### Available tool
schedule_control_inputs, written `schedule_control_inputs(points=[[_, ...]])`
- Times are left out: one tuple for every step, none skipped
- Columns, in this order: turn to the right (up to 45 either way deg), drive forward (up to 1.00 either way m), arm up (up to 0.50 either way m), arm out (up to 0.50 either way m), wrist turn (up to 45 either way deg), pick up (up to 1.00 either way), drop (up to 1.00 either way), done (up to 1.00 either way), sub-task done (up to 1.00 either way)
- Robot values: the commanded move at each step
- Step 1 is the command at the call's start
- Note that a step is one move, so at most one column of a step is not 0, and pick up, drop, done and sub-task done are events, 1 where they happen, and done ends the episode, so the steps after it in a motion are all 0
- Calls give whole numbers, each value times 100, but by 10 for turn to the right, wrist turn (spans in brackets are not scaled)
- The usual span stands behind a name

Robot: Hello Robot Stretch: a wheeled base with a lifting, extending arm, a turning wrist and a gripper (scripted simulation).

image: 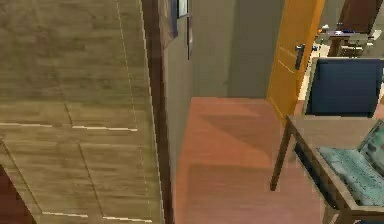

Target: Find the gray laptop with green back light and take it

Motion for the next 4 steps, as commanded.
schedule_control_inputs(points=[[-390,0,0,0,0,0,0,0,0],[450,0,0,0,0,0,0,0,0],[210,0,0,0,0,0,0,0,0],[0,35,0,0,0,0,0,0,0]])
